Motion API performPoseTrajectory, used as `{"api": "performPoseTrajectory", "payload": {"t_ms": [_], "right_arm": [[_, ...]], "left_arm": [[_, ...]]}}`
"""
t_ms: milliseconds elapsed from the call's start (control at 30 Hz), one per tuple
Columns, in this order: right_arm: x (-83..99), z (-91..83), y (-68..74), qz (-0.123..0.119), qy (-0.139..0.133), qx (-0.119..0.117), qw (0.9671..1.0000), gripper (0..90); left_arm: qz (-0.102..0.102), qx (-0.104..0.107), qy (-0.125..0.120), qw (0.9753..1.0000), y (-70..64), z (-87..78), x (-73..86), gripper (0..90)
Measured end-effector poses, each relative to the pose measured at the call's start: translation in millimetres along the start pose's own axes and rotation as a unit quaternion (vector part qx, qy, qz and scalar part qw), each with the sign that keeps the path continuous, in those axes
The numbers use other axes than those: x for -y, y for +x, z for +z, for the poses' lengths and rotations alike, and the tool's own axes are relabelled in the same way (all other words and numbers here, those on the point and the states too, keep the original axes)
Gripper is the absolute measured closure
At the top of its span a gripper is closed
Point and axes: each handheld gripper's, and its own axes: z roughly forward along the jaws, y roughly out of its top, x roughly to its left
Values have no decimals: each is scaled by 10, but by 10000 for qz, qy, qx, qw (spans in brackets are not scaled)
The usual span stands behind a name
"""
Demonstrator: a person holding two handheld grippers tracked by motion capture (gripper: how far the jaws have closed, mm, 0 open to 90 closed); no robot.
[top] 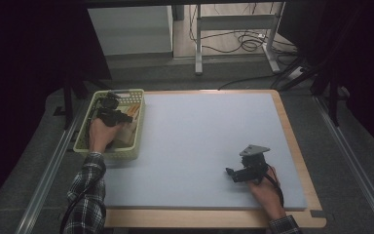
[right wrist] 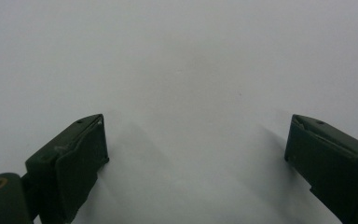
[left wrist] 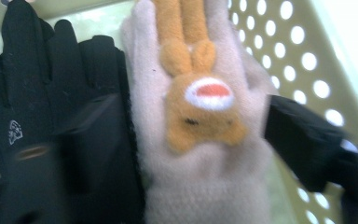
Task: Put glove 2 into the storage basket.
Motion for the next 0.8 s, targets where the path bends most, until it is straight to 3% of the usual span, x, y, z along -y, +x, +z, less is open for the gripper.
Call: {"api": "performPoseTrajectory", "payload": {"t_ms": [100,167,300,400,433,600,800], "right_arm": [[0,0,0,1,-1,1,10000,54],[0,0,0,2,-2,0,10000,54],[0,0,0,2,-1,0,10000,54],[0,0,0,2,-1,1,10000,54],[0,0,0,-2,0,1,10000,54],[0,0,0,2,-1,1,10000,54],[0,0,1,-3,-3,3,10000,54]], "left_arm": [[5,235,296,9993,-8,70,31,402],[-3,291,423,9987,-22,124,51,443],[-91,556,510,9971,-21,144,65,485],[-76,617,504,9968,5,119,72,484],[-149,564,362,9976,38,93,83,445],[-155,389,187,9989,95,47,104,333],[-53,196,-75,9998,117,-35,133,200]]}}
